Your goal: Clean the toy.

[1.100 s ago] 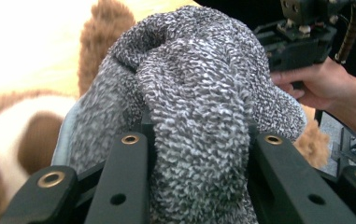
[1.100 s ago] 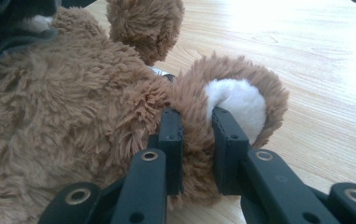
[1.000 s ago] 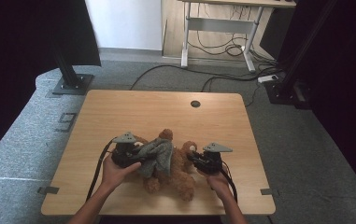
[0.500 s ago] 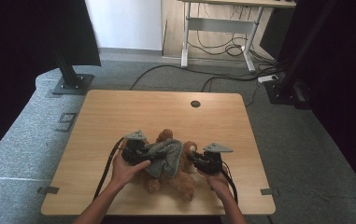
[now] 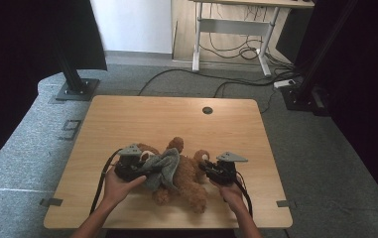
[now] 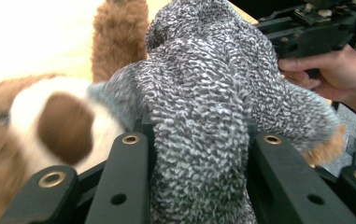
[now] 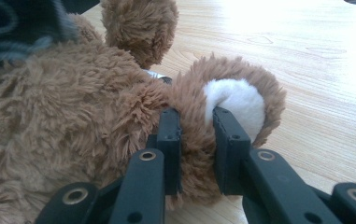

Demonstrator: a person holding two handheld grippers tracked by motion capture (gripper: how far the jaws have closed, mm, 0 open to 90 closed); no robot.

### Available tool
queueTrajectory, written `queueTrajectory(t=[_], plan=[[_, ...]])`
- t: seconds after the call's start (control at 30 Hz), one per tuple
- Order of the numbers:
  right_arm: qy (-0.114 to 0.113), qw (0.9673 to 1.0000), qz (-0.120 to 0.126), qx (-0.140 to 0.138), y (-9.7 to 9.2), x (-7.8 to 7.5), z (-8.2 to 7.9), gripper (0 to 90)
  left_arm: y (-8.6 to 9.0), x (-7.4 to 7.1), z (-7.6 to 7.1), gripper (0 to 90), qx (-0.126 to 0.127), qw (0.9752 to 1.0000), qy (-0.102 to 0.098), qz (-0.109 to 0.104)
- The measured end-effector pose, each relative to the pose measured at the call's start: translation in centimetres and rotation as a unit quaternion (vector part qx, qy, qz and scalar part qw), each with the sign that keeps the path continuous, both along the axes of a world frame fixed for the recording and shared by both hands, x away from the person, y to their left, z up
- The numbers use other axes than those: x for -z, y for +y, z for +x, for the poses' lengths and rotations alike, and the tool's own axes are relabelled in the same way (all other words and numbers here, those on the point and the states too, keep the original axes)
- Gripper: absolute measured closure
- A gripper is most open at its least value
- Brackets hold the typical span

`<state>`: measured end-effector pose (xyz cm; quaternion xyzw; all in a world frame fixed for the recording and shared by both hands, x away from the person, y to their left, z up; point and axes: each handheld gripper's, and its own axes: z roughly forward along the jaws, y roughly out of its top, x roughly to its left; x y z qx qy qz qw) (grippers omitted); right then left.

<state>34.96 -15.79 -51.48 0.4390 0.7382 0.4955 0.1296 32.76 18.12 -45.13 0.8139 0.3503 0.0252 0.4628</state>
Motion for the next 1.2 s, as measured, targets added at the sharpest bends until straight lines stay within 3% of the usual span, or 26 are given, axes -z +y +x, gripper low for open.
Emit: queueTrajectory(t=[0.17,0.33,0.63,1.2], plan=[[0.001,1.0000,0.000,0.002,0.0,0.1,0.1,74.3,0.0,-0.1,-1.9,67.6,0.030,0.9994,0.005,-0.020],[0.001,1.0000,0.000,0.001,0.0,0.1,0.1,74.0,-0.8,1.3,-2.9,67.6,0.050,0.9986,0.015,0.004],[0.002,1.0000,0.003,0.002,-0.2,0.2,0.1,73.7,1.6,3.4,-3.1,67.6,0.028,0.9989,0.038,0.001],[-0.001,1.0000,0.001,0.008,-0.5,0.2,0.0,73.3,4.4,3.9,-3.4,67.4,-0.002,0.9988,0.046,-0.018]])
